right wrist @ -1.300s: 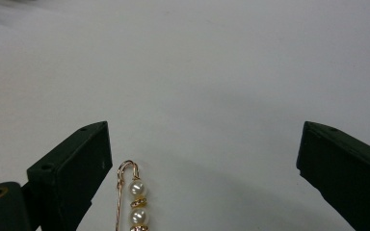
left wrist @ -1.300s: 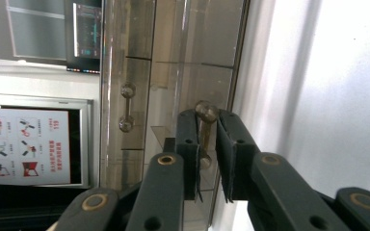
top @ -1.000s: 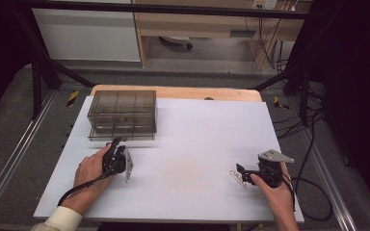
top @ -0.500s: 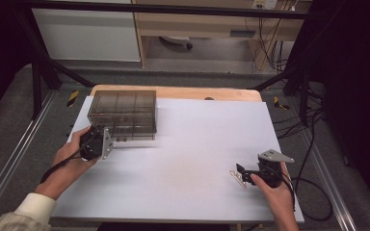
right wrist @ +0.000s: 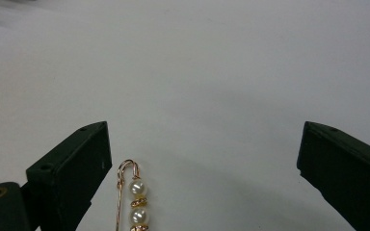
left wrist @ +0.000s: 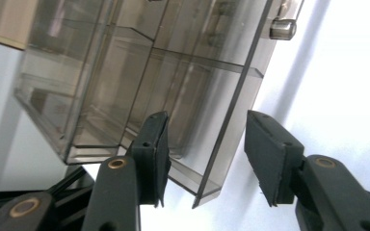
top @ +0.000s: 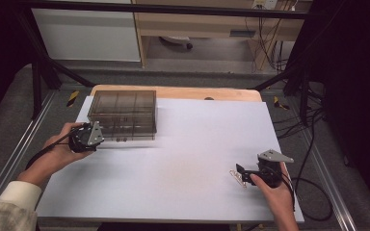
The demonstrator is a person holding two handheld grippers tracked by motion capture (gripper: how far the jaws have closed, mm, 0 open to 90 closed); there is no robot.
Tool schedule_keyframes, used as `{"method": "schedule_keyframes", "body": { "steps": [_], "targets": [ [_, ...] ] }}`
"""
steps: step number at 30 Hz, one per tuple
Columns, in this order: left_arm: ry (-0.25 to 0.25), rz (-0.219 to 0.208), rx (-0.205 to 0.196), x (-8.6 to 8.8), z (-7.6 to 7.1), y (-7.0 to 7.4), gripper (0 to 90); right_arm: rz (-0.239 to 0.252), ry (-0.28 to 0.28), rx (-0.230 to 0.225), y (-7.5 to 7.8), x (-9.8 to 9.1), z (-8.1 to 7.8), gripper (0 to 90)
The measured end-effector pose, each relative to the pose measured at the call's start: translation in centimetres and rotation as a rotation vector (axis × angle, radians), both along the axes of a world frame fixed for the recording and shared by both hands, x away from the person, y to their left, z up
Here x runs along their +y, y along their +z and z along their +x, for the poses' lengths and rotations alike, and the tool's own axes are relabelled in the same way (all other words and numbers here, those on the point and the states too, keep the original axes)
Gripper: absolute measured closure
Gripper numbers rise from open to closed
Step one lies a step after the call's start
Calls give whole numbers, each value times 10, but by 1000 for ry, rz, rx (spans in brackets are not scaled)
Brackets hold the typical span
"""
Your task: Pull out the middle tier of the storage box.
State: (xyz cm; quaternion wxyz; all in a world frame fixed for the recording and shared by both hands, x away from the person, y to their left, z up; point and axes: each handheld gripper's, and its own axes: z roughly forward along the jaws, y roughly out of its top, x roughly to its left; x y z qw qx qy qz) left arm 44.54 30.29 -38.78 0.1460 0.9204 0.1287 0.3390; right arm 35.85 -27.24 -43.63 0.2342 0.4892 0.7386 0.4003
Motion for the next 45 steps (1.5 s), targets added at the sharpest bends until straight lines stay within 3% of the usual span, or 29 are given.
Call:
{"method": "schedule_keyframes", "body": {
  "steps": [6, 13, 19, 22, 27, 41, 45],
  "targets": [
    [-23, 12, 71, 0, 6, -4, 531, 0, 1, 2, 0, 0, 0, 52],
    [-49, 28, 101, -4, 11, -11, 586, -4, 3, 2, -1, 0, 1, 52],
    [-63, 56, 108, -10, 16, -15, 671, -2, 2, 6, -1, 0, 0, 52],
    [-72, 85, 110, -11, 16, -14, 683, 0, 1, 5, -1, 0, 0, 52],
    [-84, 98, 113, -10, 15, -14, 692, 1, 4, 7, -1, 0, 1, 51],
    [-109, 123, 121, -11, 5, -13, 711, -1, 7, 6, -1, 0, 0, 51],
    [-109, 109, 121, -10, 3, -10, 725, -1, 8, 7, -1, 0, 0, 51]
  ]
}}
